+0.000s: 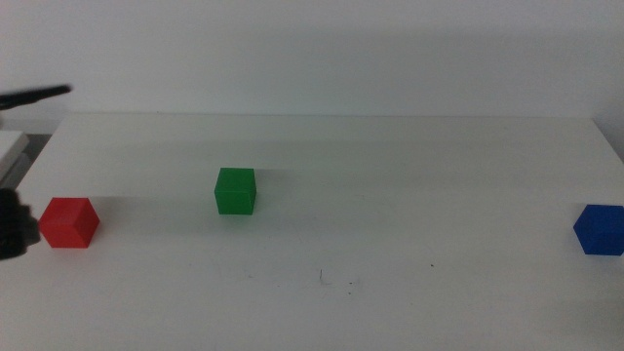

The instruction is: Stack red cubes first, then green, then blue cubes in a specific spot.

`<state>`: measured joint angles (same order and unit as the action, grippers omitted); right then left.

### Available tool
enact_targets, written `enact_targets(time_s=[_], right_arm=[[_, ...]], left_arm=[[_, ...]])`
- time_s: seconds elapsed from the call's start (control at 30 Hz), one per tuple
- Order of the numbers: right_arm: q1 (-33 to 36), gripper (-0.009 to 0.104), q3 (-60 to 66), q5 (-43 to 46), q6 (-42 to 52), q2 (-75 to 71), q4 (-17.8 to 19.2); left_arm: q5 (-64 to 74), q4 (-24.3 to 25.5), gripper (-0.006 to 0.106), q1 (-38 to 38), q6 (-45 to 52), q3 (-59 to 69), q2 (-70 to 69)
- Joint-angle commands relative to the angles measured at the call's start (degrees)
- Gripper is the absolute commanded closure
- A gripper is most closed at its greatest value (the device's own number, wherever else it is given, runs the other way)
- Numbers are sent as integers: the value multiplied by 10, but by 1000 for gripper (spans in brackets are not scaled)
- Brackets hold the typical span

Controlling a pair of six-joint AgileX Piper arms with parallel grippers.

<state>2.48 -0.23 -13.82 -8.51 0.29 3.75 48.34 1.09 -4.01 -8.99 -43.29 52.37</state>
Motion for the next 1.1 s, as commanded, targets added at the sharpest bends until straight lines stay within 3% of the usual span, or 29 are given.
enact_targets(time_s=[0.0,0.17,0.33,0.4,0.67,1.07], right_arm=[[-2,2,2,7,6,-3,4],[-2,2,2,7,6,-3,4],[-2,2,2,7,6,-3,4],[-2,2,2,7,6,-3,4],[-2,2,2,7,6,-3,4],[-2,2,2,7,6,-3,4]], left_arm=[[34,6,7,-2,0,-38,58],[9,2,7,-28,28,-108,187],[50,-103,7,-89,187,-205,315],[72,-123,7,-102,214,-237,368],[62,-131,7,-102,275,-325,515],[-32,-141,8,-102,302,-329,605]])
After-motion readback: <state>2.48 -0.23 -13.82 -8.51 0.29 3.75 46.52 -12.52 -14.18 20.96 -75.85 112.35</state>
